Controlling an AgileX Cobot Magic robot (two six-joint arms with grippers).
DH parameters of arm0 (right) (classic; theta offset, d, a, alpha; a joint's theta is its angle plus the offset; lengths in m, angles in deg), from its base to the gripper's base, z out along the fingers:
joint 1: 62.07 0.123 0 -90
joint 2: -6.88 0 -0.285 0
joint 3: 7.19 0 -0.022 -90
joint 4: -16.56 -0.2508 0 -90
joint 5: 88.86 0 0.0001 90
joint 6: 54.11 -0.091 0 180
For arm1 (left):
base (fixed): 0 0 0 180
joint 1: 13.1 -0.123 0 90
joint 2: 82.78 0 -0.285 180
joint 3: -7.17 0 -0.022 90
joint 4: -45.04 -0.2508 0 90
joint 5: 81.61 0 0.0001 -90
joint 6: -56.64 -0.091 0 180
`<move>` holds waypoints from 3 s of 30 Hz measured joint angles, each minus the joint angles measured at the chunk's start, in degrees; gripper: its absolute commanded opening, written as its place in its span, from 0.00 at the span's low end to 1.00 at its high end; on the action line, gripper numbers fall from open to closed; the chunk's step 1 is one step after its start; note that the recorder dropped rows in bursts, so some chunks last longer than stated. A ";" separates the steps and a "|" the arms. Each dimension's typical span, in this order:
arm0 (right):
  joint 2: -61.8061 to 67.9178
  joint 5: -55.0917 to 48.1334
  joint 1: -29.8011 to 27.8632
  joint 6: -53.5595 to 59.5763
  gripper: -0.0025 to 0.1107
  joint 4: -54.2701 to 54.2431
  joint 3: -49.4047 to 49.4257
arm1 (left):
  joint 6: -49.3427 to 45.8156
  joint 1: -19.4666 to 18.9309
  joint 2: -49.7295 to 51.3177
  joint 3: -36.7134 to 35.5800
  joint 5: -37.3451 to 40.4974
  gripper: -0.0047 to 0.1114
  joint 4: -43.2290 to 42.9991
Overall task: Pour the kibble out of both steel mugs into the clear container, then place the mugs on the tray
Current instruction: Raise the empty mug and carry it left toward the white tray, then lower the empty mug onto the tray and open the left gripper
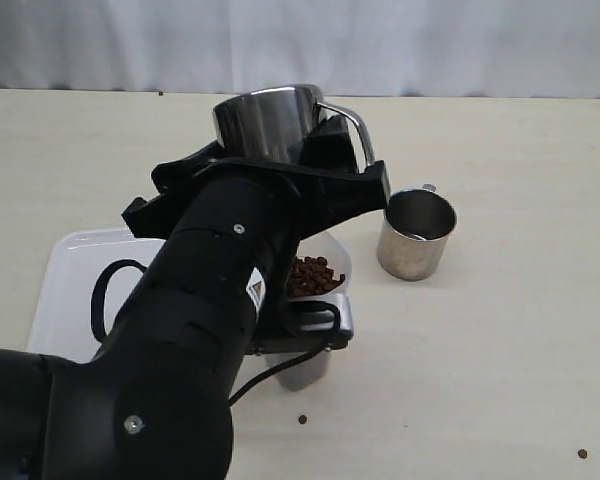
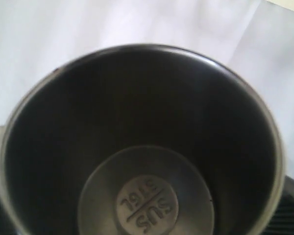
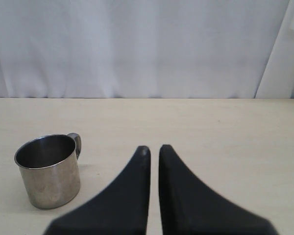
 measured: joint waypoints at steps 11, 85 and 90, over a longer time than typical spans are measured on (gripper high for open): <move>0.00 0.00 0.00 0.00 0.06 0.00 0.00 | -0.67 1.17 4.03 0.13 0.30 0.04 -0.10; 0.00 0.00 0.00 0.00 0.06 0.00 0.00 | 48.17 -64.62 3.36 -17.09 -84.72 0.75 66.41; 0.00 0.00 0.00 0.00 0.06 0.00 0.00 | 54.91 -63.95 -6.10 -17.09 -76.33 0.70 66.41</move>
